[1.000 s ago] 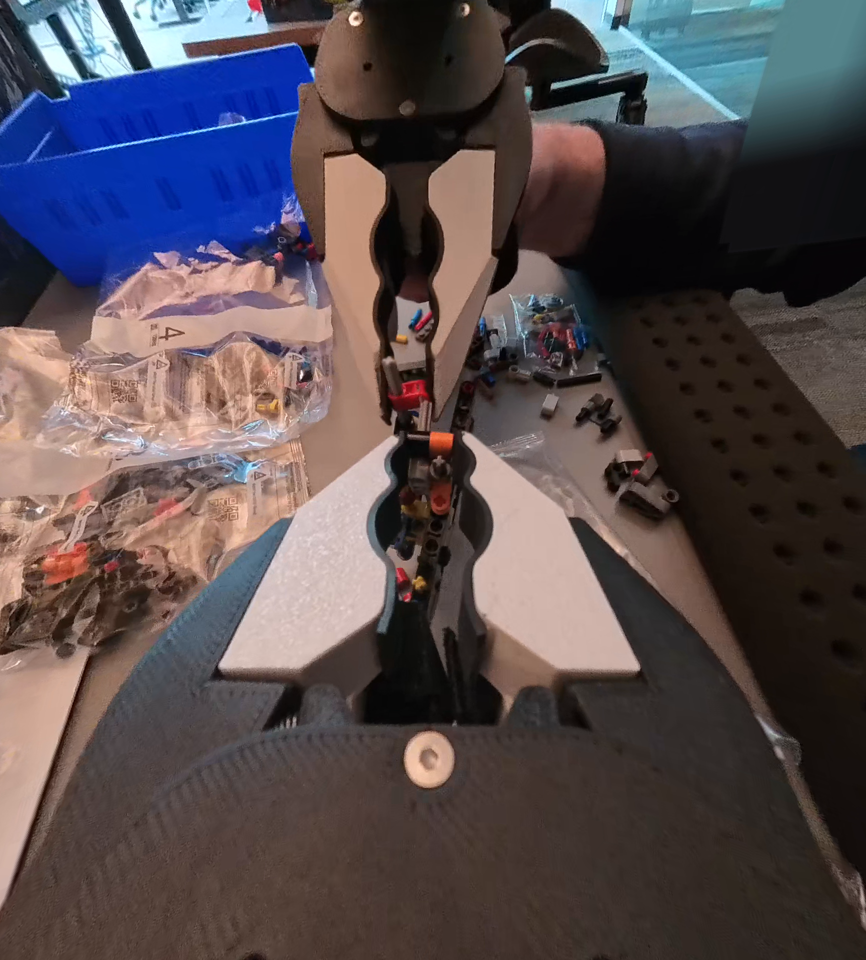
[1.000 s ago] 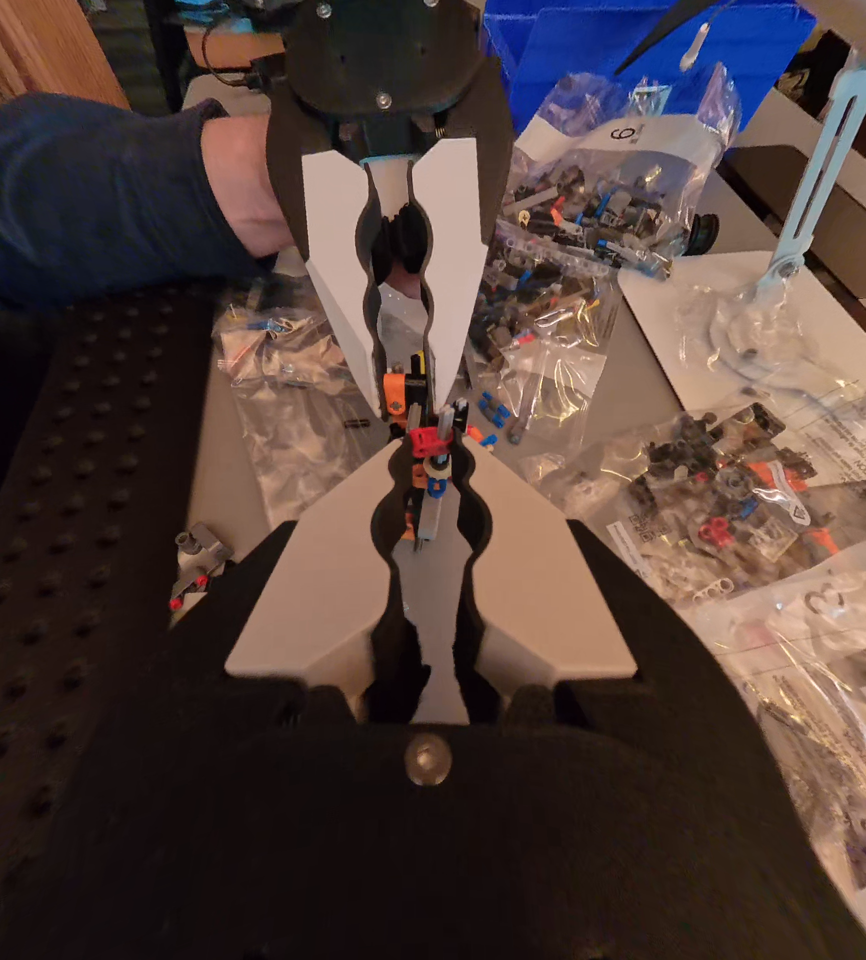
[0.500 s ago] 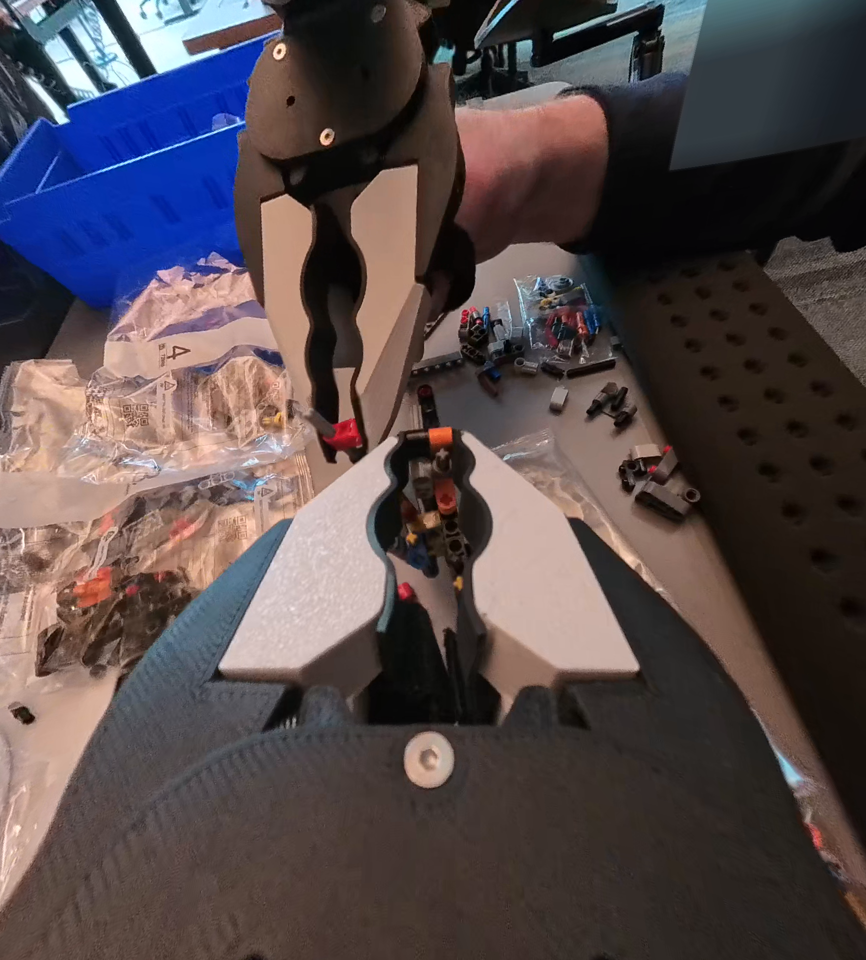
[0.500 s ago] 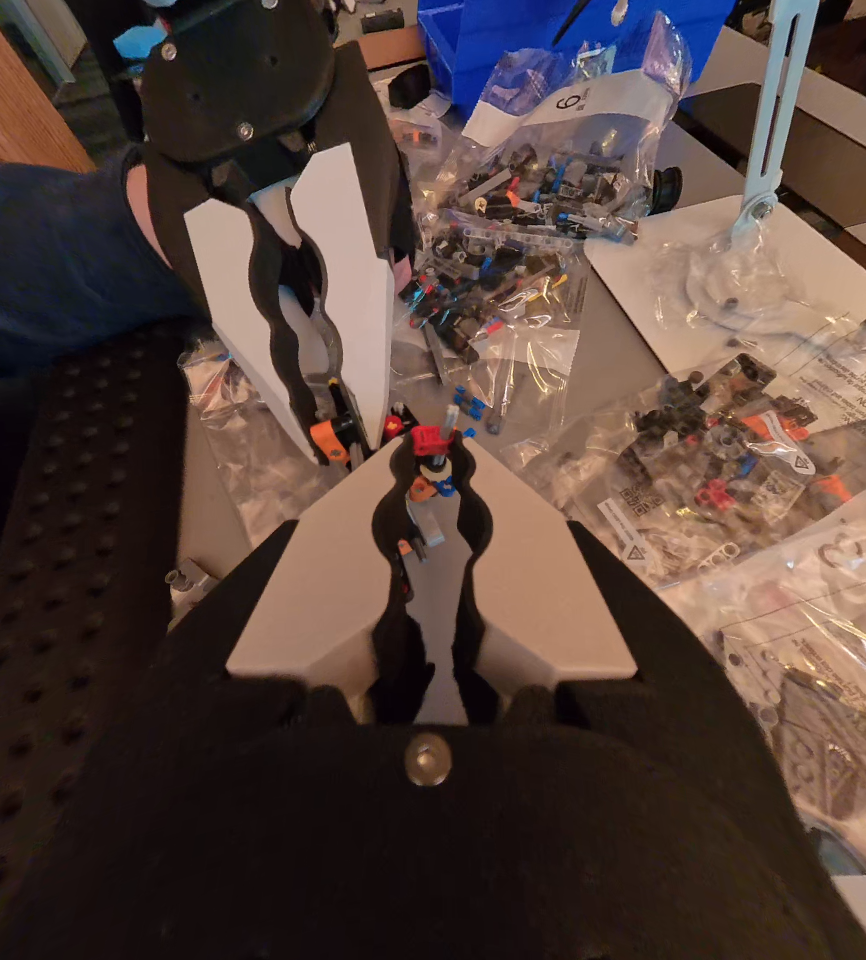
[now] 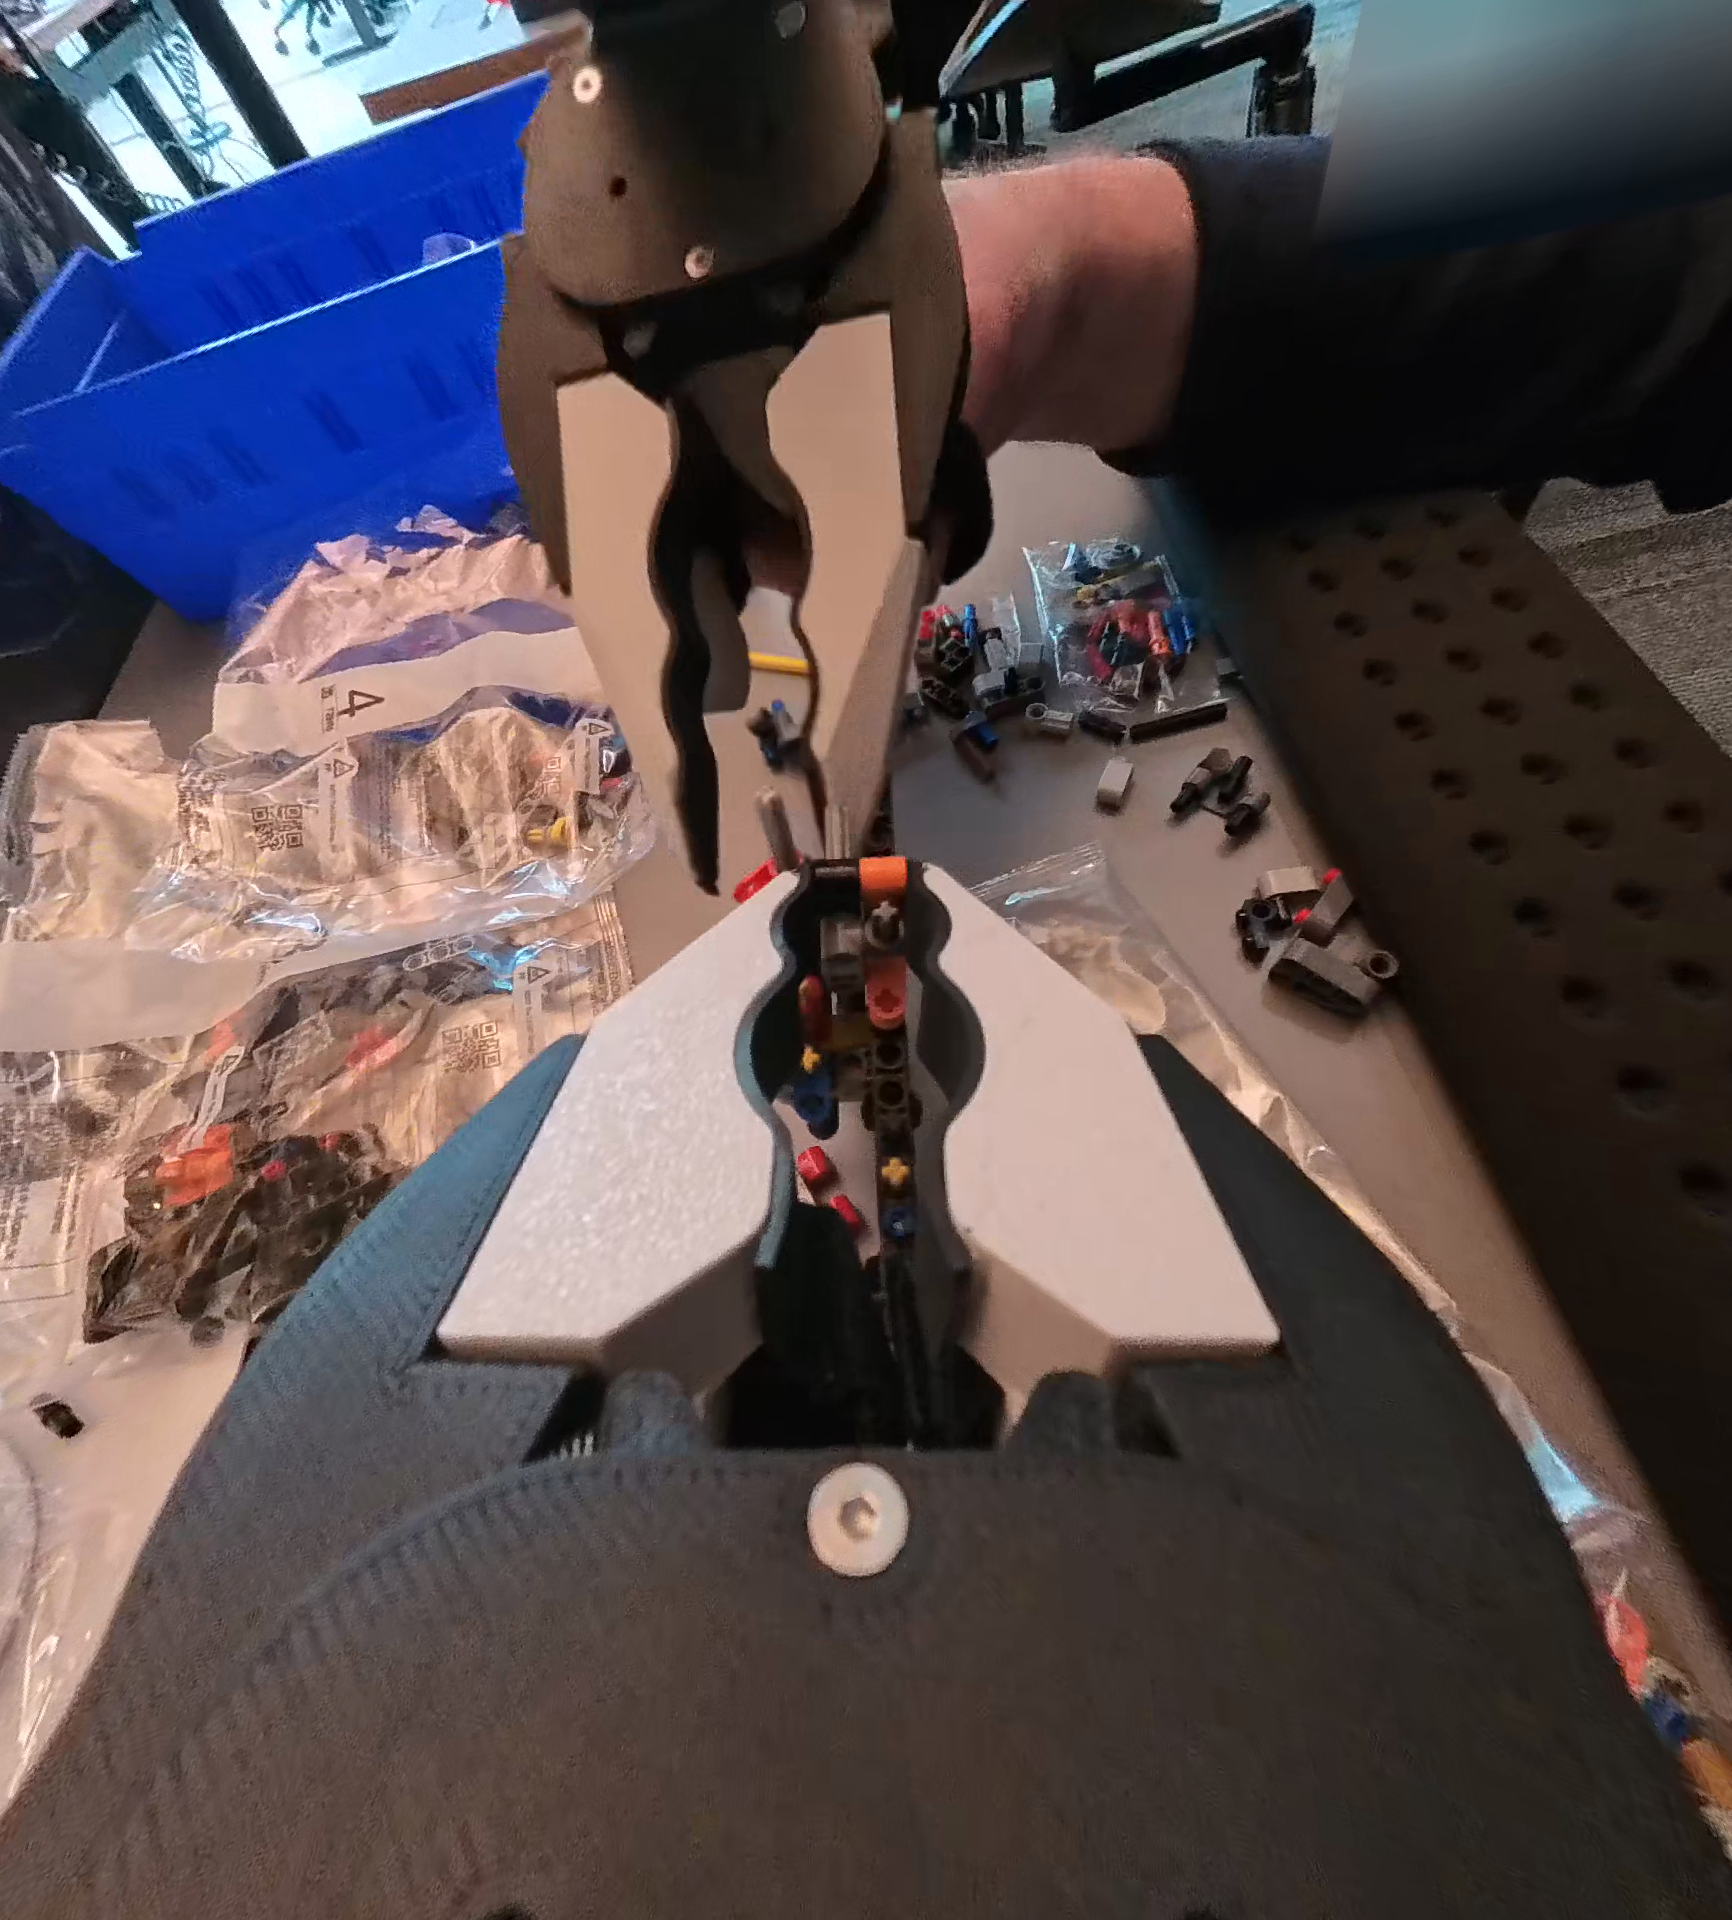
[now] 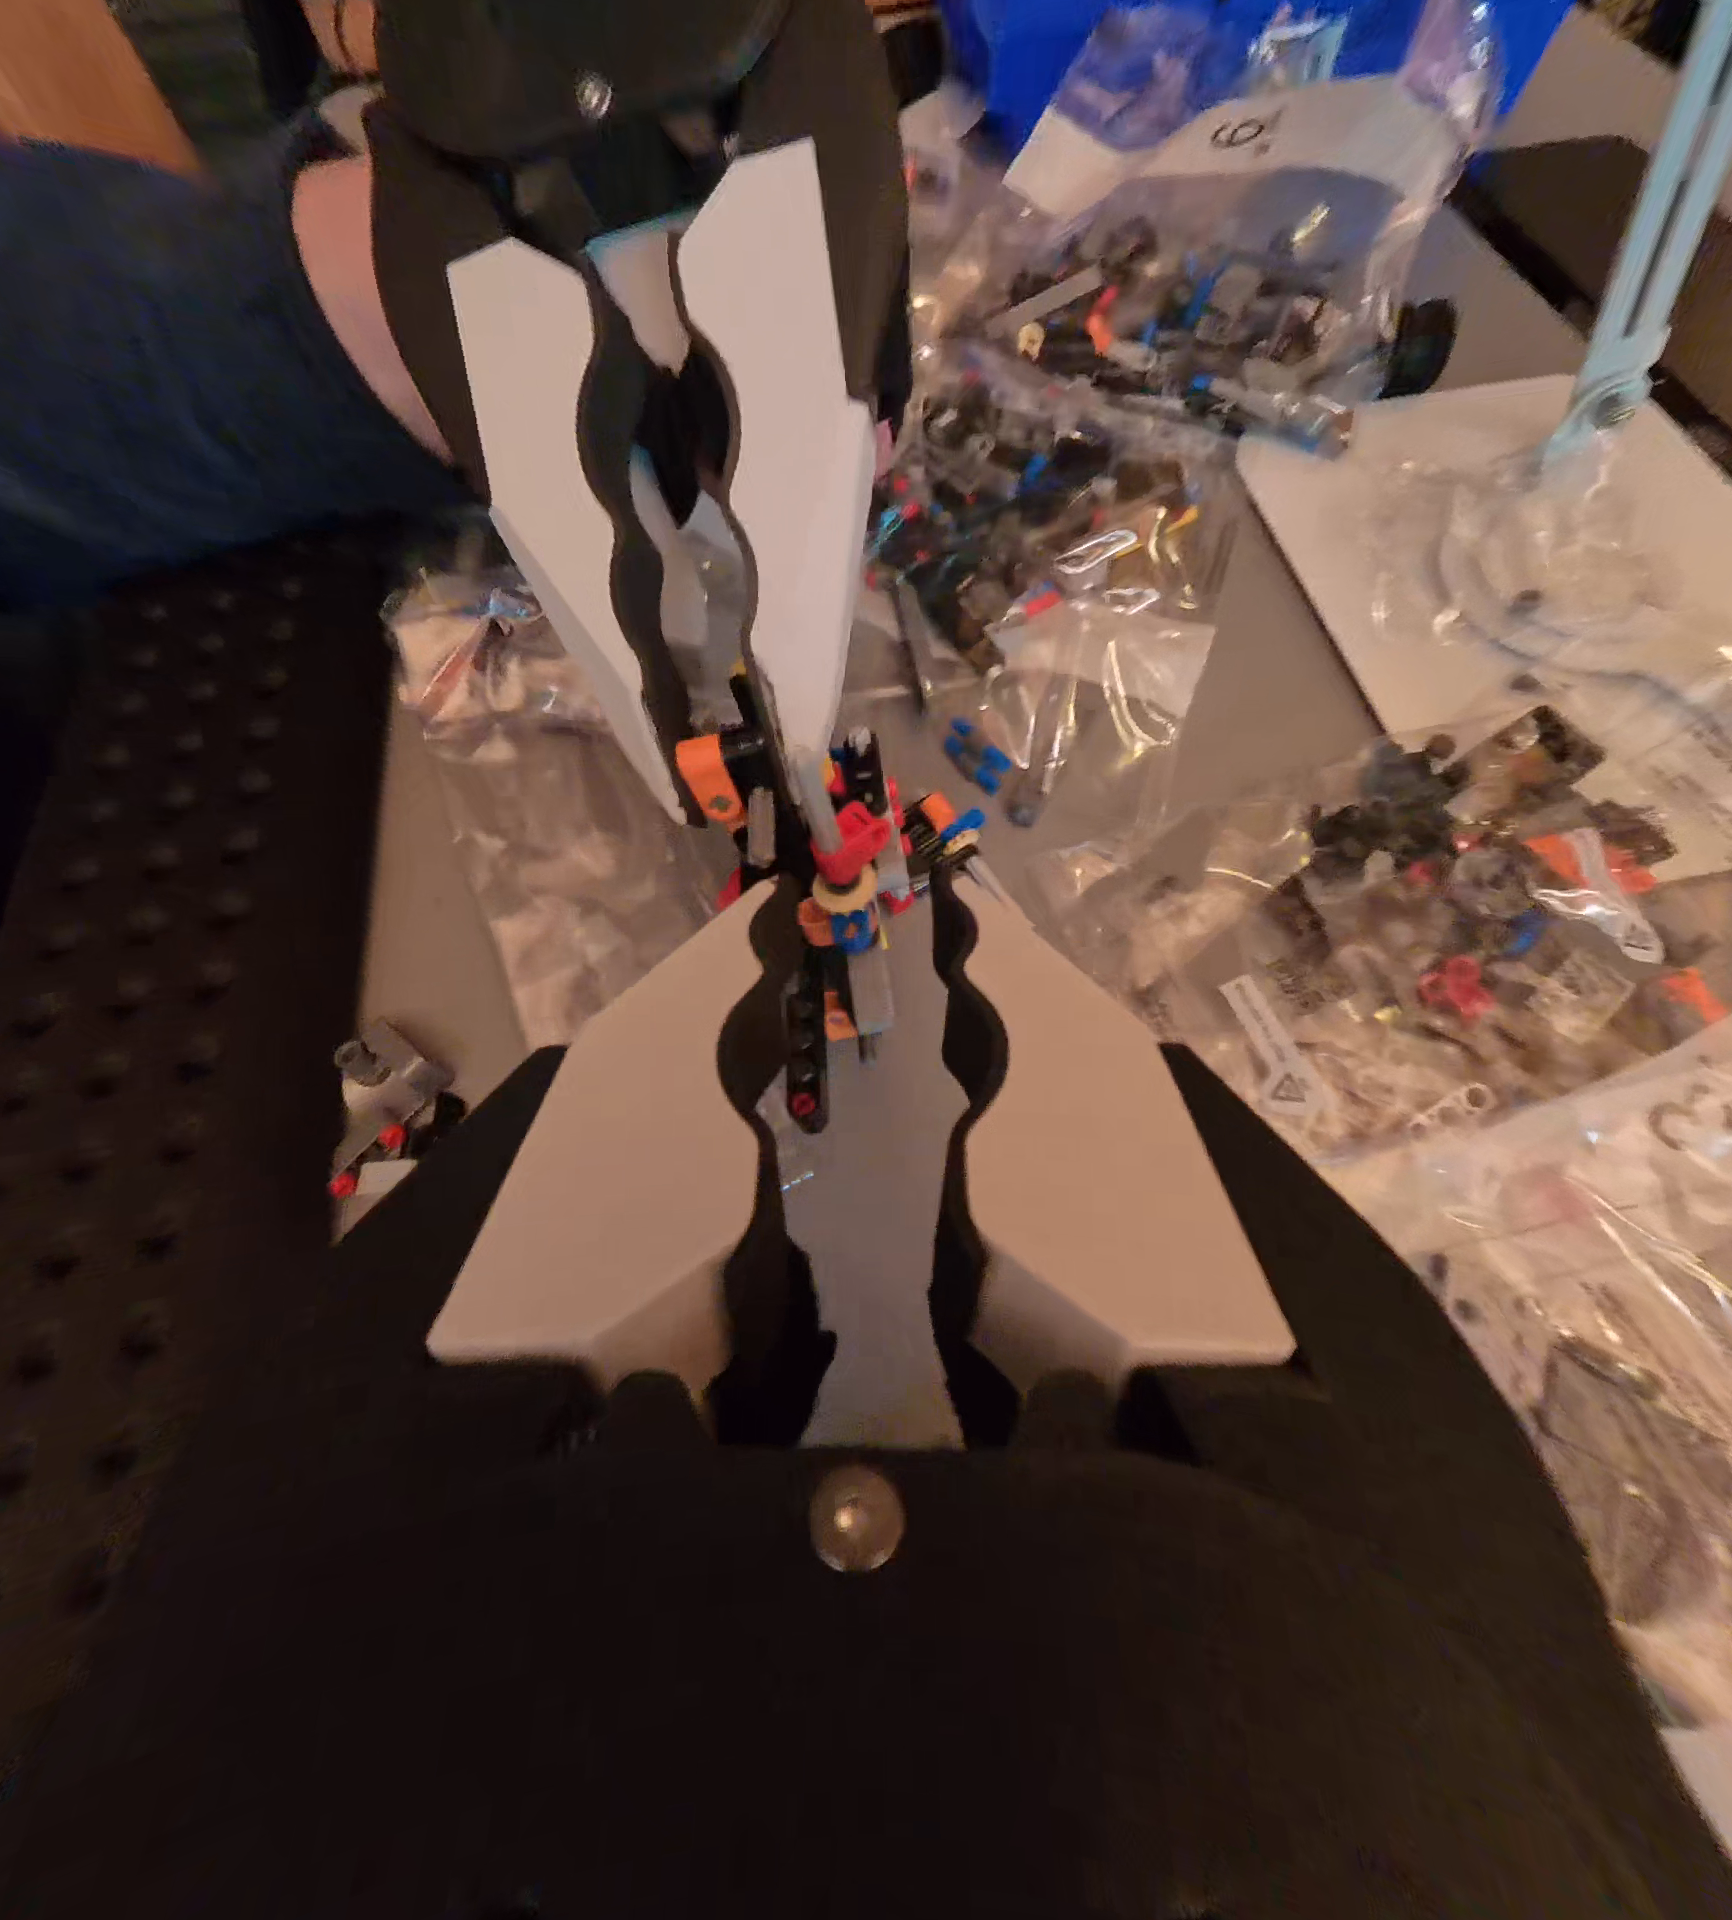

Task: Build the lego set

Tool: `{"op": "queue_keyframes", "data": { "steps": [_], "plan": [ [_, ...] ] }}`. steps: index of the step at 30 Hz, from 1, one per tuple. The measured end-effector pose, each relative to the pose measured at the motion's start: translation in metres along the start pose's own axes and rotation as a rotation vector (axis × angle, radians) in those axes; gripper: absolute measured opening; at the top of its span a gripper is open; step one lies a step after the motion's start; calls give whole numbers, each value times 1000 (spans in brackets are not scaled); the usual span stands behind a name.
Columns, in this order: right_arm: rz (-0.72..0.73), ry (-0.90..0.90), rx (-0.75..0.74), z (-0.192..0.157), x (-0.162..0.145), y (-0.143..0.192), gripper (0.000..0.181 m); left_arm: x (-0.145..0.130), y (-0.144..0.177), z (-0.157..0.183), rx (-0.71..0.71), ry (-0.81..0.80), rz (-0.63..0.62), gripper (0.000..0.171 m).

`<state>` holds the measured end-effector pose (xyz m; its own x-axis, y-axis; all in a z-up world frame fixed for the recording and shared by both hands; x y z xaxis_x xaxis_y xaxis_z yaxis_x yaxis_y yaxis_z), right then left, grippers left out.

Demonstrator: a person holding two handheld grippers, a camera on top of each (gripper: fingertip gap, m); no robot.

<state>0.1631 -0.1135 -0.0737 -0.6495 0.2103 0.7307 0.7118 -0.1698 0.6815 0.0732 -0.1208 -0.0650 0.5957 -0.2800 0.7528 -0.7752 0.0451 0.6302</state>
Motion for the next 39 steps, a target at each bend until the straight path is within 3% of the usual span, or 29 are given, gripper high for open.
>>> {"op": "queue_keyframes", "data": {
  "steps": [5,16,29,39],
  "plan": [
    [-41,25,-9,-2,-1,-7,9,1,-1,3,-18,-1,1,16],
    [-77,97,-138,-1,5,-11,8,0,-8,5,-4,-24,-48,17],
    [-52,63,-111,0,4,-3,8,-8,10,-7,16,38,-2,16],
    [66,59,-65,-7,15,12,30,-6,9,-14,34,86,47,16]
  ]
}}
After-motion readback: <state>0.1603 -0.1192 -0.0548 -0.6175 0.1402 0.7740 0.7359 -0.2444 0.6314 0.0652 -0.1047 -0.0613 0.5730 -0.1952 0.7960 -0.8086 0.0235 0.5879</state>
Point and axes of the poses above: each gripper's, where its closed fingertips meet, y back along the fingers, x out of its top, z = x × y across the jaws, the point moved 5 cm from there along y, back along the fingers, and after that the axes turned 12 degrees about -z, right-handed, at the moved point
